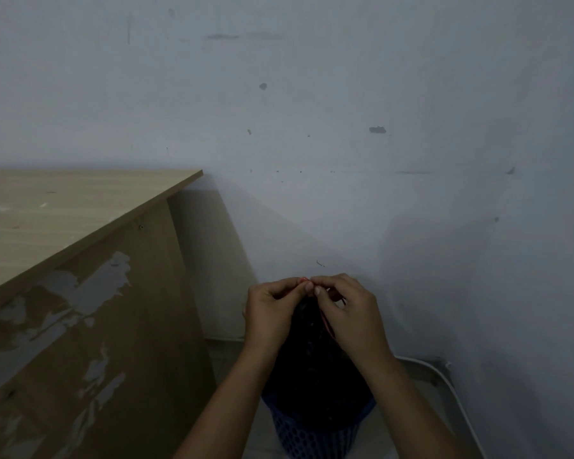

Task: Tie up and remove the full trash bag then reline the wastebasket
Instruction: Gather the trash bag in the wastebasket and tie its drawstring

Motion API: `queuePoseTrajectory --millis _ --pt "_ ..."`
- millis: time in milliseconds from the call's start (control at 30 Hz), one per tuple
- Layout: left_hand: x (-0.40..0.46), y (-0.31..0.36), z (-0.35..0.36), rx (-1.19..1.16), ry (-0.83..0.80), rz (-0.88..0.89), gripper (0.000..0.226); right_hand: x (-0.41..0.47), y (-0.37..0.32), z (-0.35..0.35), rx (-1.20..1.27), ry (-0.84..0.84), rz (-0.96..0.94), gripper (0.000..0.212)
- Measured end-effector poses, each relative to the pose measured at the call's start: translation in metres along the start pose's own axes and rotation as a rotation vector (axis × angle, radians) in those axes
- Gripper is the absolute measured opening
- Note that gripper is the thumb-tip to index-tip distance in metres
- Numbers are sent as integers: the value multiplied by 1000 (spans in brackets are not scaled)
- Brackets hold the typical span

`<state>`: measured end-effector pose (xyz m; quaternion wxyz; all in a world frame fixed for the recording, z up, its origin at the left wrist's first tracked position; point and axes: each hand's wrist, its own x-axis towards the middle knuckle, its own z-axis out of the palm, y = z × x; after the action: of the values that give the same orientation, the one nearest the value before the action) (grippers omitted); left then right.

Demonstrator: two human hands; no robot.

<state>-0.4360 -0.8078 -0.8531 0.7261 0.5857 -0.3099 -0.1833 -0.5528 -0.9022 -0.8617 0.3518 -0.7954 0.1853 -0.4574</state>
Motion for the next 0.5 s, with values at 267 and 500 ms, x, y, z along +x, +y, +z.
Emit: queuePoseTrajectory --millis 267,500 --pt "-3 -10 -2 710 93 351 15 2 3 5 -282 -55 -64 21" --pt "-3 -1 -6 900 119 465 5 3 -3 6 -438 -75 -10 18"
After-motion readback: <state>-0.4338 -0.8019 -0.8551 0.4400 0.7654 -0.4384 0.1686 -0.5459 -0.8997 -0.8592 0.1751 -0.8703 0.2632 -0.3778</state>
